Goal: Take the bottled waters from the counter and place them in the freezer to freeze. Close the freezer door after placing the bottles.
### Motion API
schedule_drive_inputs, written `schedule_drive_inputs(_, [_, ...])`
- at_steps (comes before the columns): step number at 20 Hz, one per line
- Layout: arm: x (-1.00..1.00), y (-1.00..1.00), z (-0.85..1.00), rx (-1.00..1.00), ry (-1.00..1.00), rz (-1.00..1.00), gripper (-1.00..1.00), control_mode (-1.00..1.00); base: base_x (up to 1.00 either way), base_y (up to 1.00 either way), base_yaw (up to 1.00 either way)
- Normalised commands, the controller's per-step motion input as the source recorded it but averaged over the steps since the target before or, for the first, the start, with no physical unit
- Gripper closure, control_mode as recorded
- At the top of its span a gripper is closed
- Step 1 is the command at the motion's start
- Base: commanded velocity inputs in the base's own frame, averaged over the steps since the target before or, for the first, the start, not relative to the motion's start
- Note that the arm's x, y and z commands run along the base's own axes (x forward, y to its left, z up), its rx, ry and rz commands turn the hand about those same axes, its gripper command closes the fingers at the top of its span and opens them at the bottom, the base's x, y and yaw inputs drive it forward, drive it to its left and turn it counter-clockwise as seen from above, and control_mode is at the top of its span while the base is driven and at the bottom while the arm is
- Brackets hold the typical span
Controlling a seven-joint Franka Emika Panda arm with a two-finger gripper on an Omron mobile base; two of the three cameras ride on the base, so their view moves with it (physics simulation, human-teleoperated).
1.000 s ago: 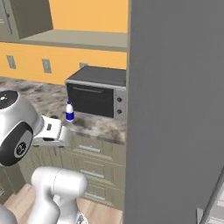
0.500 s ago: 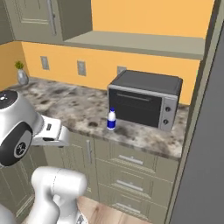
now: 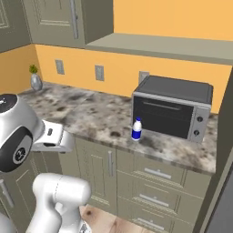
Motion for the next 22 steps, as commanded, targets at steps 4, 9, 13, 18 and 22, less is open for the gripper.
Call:
schedule_drive_inputs(4, [0.00,0.00,0.00,0.00,0.00,0.00,-1.00,1.00,0.36,0.14,0.00])
schedule_drive_inputs(9, [0.00,0.00,0.00,0.00,0.00,0.00,-1.00,1.00,0.48,0.40,0.00])
schedule_drive_inputs(13, [0.00,0.00,0.00,0.00,0.00,0.00,-1.00,1.00,0.43,0.25,0.00])
schedule_drive_inputs(18, [0.00,0.00,0.00,0.00,0.00,0.00,-1.00,1.00,0.54,0.10,0.00])
schedule_drive_inputs(22, [0.00,0.00,0.00,0.00,0.00,0.00,-1.00,1.00,0.55,0.13,0.00])
